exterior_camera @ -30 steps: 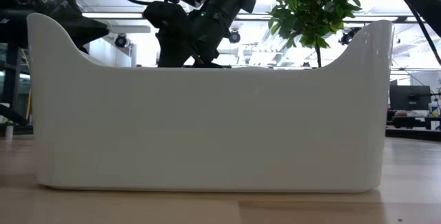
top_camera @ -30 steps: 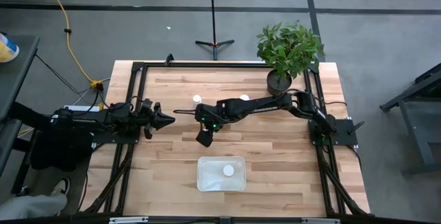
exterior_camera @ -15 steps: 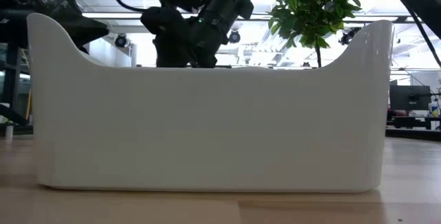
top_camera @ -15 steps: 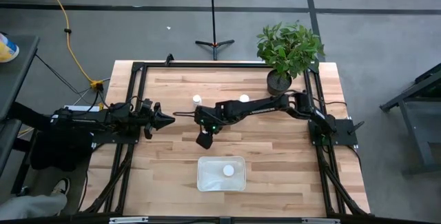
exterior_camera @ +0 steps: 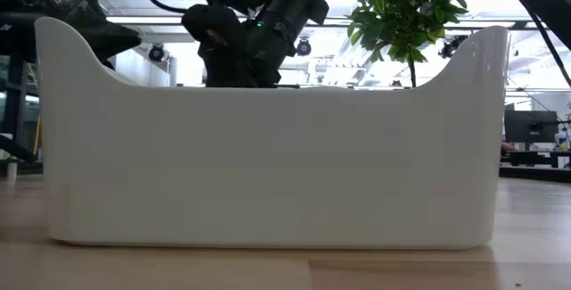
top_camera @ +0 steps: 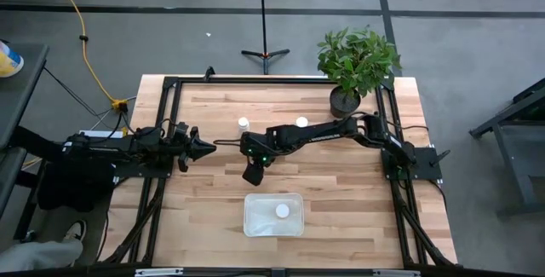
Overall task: Pick and place pill bottles into a basket
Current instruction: Put the bottom white medicine bottle into the container
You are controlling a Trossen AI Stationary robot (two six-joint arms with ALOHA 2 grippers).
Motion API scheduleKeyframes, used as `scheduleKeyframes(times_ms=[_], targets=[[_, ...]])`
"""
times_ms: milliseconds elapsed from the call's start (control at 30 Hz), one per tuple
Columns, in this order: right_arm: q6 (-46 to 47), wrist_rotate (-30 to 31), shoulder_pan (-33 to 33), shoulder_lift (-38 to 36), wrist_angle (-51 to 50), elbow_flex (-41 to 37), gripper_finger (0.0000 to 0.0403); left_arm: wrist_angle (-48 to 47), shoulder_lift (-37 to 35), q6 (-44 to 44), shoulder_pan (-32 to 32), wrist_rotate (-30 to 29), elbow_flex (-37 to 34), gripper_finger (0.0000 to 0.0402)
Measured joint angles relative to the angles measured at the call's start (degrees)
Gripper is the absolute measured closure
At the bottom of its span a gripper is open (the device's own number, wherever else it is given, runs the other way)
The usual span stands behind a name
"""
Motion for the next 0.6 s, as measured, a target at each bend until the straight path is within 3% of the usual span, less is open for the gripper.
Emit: scheduleKeyframes(times_ms=[600], targets=[[-0.9,0.2,0.1,-0.1,0.9,0.0,0.0261,0.0,0.0,0.0,0.0,0.0,0.0,0.0334]])
